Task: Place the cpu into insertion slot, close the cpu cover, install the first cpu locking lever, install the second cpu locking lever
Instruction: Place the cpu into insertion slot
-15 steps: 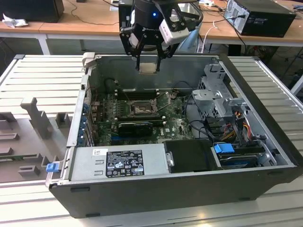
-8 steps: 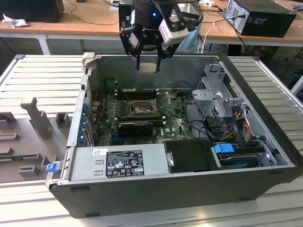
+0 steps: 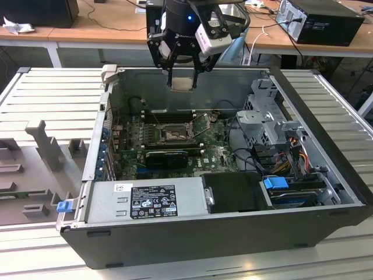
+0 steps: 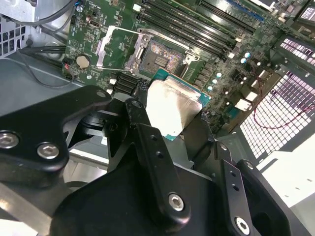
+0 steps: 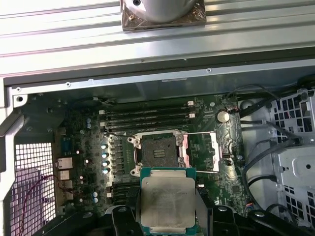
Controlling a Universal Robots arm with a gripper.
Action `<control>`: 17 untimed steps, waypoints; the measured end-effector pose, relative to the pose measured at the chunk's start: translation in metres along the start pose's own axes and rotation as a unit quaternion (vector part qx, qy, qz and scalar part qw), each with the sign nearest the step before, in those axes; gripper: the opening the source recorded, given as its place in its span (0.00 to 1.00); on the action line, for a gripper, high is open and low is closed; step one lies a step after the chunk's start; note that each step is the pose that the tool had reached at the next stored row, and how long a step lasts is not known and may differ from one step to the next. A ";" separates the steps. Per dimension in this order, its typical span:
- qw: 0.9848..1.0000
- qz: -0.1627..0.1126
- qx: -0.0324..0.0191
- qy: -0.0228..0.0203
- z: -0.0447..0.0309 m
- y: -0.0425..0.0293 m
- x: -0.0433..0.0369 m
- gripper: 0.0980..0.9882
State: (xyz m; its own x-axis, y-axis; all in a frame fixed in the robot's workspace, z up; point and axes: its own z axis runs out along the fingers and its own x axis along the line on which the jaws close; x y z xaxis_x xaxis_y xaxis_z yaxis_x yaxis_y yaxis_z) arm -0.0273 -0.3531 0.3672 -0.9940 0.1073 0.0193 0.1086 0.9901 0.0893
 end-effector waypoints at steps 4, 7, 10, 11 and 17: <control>1.000 0.002 0.000 0.000 0.0000 0.0000 0.0000 0.49; 1.000 0.003 0.000 0.000 0.0000 0.0000 0.0000 0.49; 1.000 0.004 0.000 0.000 0.0000 0.0000 0.0000 0.49; 1.000 0.005 0.000 0.000 0.0000 0.0000 0.0000 0.49; 1.000 0.007 0.000 -0.001 0.0000 0.0000 0.0000 0.49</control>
State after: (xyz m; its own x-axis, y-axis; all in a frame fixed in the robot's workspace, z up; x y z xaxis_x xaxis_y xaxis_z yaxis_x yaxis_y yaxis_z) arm -0.0273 -0.3531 0.3672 -0.9925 0.1207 0.0193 0.1220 0.9885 0.0893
